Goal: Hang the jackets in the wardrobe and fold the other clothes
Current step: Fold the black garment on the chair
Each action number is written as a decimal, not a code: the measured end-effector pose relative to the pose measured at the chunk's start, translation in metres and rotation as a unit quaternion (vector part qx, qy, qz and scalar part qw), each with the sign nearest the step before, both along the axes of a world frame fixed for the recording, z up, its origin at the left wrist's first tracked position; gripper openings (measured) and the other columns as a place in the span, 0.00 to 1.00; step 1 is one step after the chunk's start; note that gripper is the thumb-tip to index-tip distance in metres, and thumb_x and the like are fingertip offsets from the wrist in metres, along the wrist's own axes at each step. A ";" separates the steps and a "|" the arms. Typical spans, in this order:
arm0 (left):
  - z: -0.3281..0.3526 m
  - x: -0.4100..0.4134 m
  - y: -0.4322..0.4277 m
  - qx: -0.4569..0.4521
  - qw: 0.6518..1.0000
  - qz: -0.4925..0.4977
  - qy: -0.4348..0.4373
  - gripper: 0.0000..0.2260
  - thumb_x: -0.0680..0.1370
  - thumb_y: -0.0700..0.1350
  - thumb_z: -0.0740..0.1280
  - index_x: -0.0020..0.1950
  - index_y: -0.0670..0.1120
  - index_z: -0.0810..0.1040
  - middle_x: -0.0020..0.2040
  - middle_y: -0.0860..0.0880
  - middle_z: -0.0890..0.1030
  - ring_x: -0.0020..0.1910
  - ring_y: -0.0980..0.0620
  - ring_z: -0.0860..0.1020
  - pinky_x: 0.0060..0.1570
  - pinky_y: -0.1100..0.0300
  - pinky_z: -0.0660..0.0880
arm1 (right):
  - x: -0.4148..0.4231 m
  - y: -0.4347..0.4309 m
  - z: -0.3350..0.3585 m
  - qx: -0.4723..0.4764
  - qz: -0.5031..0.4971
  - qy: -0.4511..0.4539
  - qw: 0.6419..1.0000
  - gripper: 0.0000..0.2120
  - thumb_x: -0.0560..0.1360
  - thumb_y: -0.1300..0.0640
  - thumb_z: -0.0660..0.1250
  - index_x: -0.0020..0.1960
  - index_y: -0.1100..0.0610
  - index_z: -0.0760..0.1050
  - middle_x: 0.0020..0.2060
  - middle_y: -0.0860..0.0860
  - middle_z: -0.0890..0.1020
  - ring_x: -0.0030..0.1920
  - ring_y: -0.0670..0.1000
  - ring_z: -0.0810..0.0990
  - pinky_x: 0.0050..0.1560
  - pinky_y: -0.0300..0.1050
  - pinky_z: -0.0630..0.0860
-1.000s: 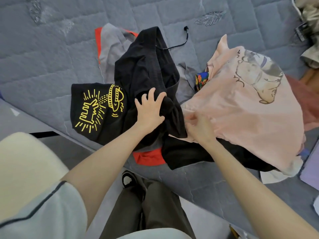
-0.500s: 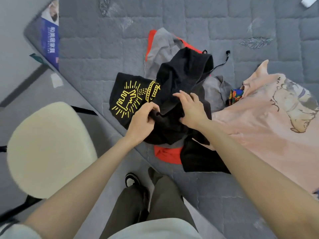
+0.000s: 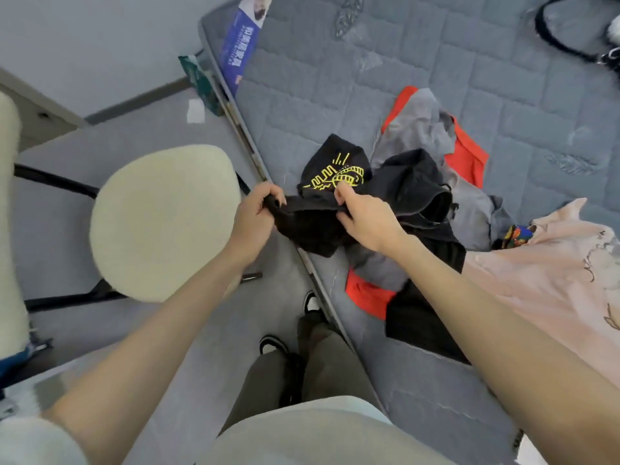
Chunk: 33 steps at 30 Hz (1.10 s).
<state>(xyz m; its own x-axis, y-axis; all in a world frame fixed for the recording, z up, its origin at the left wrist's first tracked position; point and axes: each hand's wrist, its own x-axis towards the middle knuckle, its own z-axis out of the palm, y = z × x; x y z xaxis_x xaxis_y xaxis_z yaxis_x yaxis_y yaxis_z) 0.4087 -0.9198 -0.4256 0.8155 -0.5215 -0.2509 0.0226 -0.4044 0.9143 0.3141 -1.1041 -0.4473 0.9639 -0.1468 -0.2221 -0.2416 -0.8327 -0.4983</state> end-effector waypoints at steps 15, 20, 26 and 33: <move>0.143 0.008 0.226 0.026 0.954 0.261 -0.145 0.17 0.71 0.39 0.69 0.37 0.53 0.61 0.37 0.56 0.64 0.33 0.64 0.67 0.35 0.68 0.63 | 0.093 0.231 0.155 0.300 0.048 -0.043 0.952 0.14 0.76 0.65 0.60 0.41 0.51 0.58 0.34 0.49 0.67 0.34 0.47 0.63 0.37 0.41 0.61; 0.158 -0.021 0.296 0.044 0.911 0.364 -0.187 0.16 0.70 0.48 0.70 0.36 0.51 0.61 0.39 0.49 0.69 0.36 0.56 0.68 0.38 0.64 0.64 | 0.103 0.305 0.187 0.348 0.100 -0.036 0.932 0.15 0.75 0.68 0.60 0.41 0.51 0.58 0.38 0.54 0.68 0.38 0.50 0.64 0.39 0.45 0.62; 0.166 -0.057 0.355 0.084 0.835 0.500 -0.212 0.10 0.69 0.34 0.64 0.41 0.48 0.68 0.42 0.54 0.72 0.40 0.58 0.71 0.41 0.61 0.70 | 0.098 0.356 0.203 0.329 0.179 -0.035 0.926 0.14 0.76 0.68 0.59 0.41 0.52 0.60 0.38 0.51 0.70 0.35 0.47 0.64 0.36 0.39 0.62; 0.164 -0.116 0.381 0.308 0.827 0.411 -0.228 0.21 0.67 0.26 0.58 0.52 0.47 0.75 0.50 0.50 0.78 0.46 0.46 0.76 0.43 0.49 0.73 | 0.083 0.379 0.217 0.288 0.263 -0.050 0.919 0.20 0.67 0.76 0.53 0.39 0.51 0.65 0.37 0.45 0.72 0.37 0.44 0.70 0.32 0.30 0.65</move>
